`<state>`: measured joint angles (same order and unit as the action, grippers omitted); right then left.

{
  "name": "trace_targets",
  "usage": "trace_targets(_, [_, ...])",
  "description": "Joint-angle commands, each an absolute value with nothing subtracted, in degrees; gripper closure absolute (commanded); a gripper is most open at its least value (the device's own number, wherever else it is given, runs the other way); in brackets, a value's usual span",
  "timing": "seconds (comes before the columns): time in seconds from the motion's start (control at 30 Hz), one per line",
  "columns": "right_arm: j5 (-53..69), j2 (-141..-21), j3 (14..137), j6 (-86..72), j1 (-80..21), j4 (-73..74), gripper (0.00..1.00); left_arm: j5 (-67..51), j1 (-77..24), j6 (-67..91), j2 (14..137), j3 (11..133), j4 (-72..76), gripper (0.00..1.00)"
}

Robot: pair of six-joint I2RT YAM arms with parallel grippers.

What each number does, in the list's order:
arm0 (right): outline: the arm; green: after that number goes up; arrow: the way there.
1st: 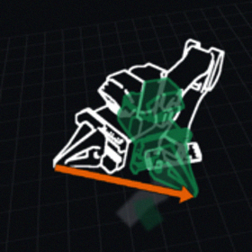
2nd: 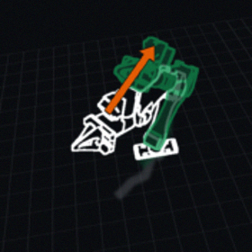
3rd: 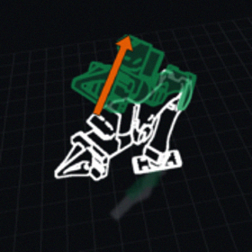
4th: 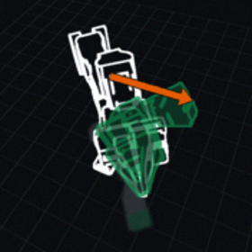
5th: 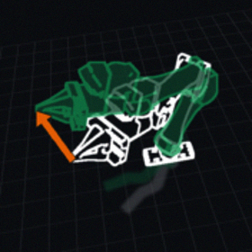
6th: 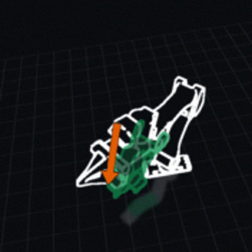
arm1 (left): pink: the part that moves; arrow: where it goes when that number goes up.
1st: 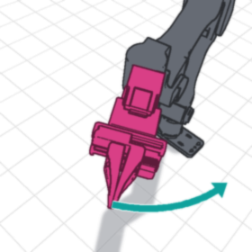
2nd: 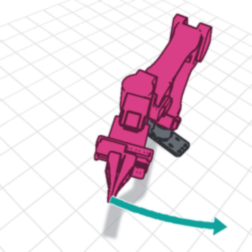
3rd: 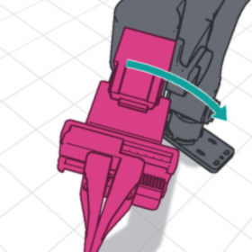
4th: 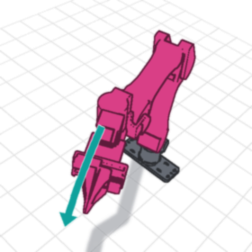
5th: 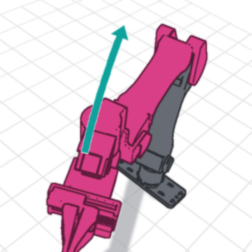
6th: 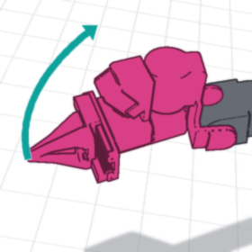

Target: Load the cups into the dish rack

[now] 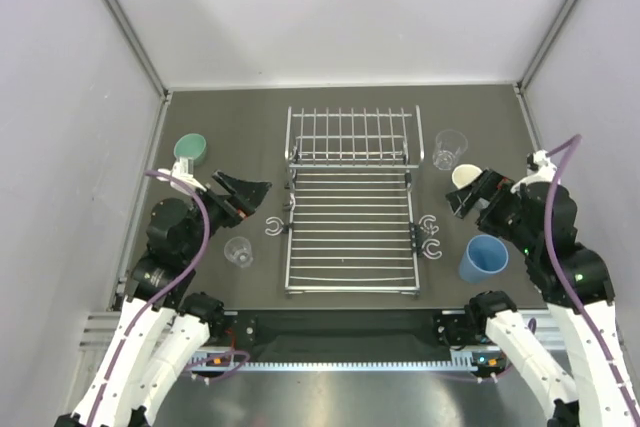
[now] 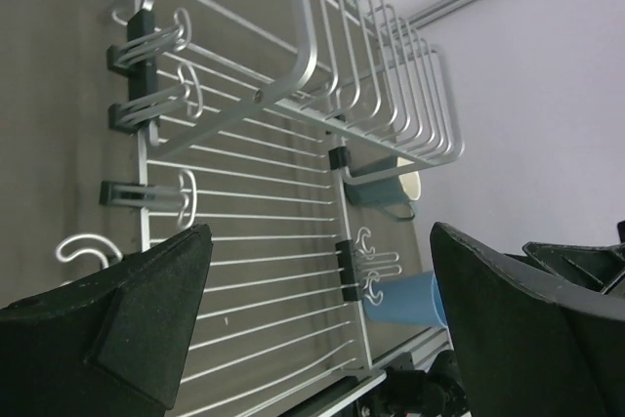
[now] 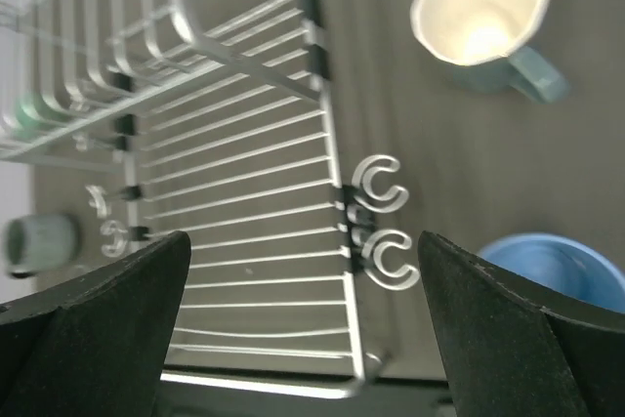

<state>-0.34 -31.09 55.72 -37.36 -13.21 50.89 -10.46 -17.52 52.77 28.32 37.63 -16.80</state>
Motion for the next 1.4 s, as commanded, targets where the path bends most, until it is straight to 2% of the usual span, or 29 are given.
trace_targets(0.0, [-7.91, -34.97, 61.87, -31.82, -12.74, 62.13, 0.0, -9.84, -17.14, 50.1, 27.6, 40.95, -21.97, 0.01])
trace_targets(0.2, [-4.56, -47.18, 69.08, -28.3, -12.66, 65.48, 0.0, -9.49, -17.14, 45.63, 30.4, 45.61, -29.87, 0.04])
trace_targets(0.57, [-22.76, -61.07, 80.4, -20.22, -11.78, 64.78, 0.01, -16.34, -17.14, 45.35, 25.93, 41.41, -31.2, 0.1])
trace_targets(0.83, [-25.93, -75.14, 85.08, -19.16, -9.41, 62.15, 0.18, -21.8, -18.54, 47.29, 24.35, 39.37, -30.15, 0.14])
trace_targets(1.1, [-19.16, -85.15, 86.75, -20.91, -8.88, 57.22, 0.3, -19.95, -20.3, 44.74, 23.73, 40.25, -31.73, 0.16])
trace_targets(1.37, [-16.17, -91.05, 84.12, -23.2, -8.97, 52.56, 0.32, -17.06, -21.0, 41.14, 23.91, 42.1, -34.01, 0.16])
